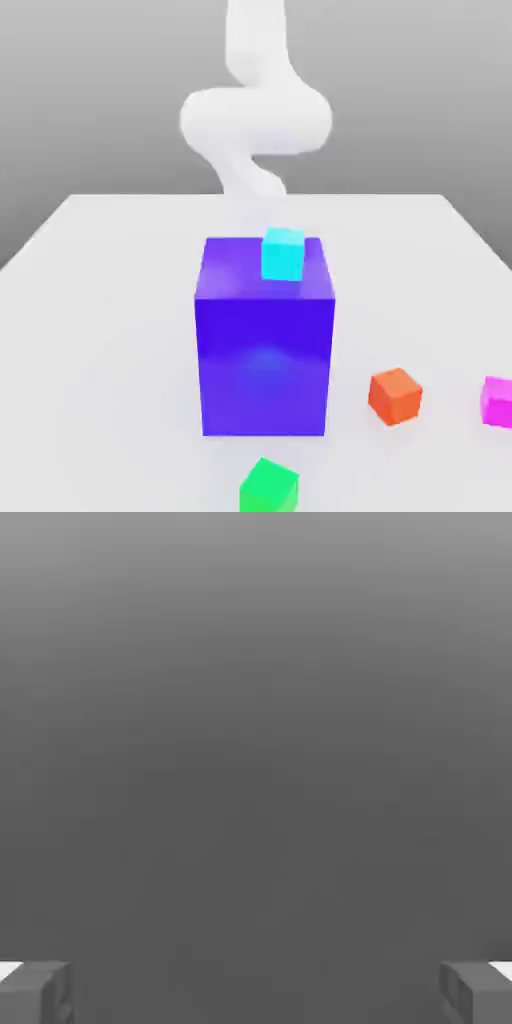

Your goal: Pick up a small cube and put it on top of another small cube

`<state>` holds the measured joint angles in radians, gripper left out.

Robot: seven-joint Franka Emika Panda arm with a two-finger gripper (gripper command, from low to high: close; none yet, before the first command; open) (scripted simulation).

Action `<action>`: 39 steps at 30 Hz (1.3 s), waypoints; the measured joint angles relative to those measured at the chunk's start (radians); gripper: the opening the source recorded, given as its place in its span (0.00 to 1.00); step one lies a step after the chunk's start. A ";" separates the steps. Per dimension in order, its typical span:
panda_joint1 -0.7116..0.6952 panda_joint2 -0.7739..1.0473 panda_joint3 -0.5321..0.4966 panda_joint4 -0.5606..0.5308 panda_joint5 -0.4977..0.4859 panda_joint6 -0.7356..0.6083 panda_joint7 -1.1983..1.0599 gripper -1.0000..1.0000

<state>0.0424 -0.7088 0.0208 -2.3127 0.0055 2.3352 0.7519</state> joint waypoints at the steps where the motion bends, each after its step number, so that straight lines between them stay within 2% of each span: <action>1: 0.019 0.039 0.009 -0.006 0.002 0.016 -0.020 0.50; 10: 0.170 0.367 0.099 -0.052 0.000 0.145 -0.179 0.50; 17: 0.273 0.621 0.193 -0.088 -0.037 0.244 -0.275 0.50; 26: 0.432 0.958 0.252 -0.130 -0.173 0.366 -0.335 0.50; 31: 0.509 1.139 0.178 -0.100 -0.271 0.490 -0.277 0.50; 32: 0.519 1.162 0.165 -0.095 -0.282 0.509 -0.269 0.00; 39: 0.519 1.162 0.166 -0.095 -0.284 0.507 -0.267 0.00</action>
<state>0.5614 0.4530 0.1869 -2.4077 -0.2783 2.8425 0.4844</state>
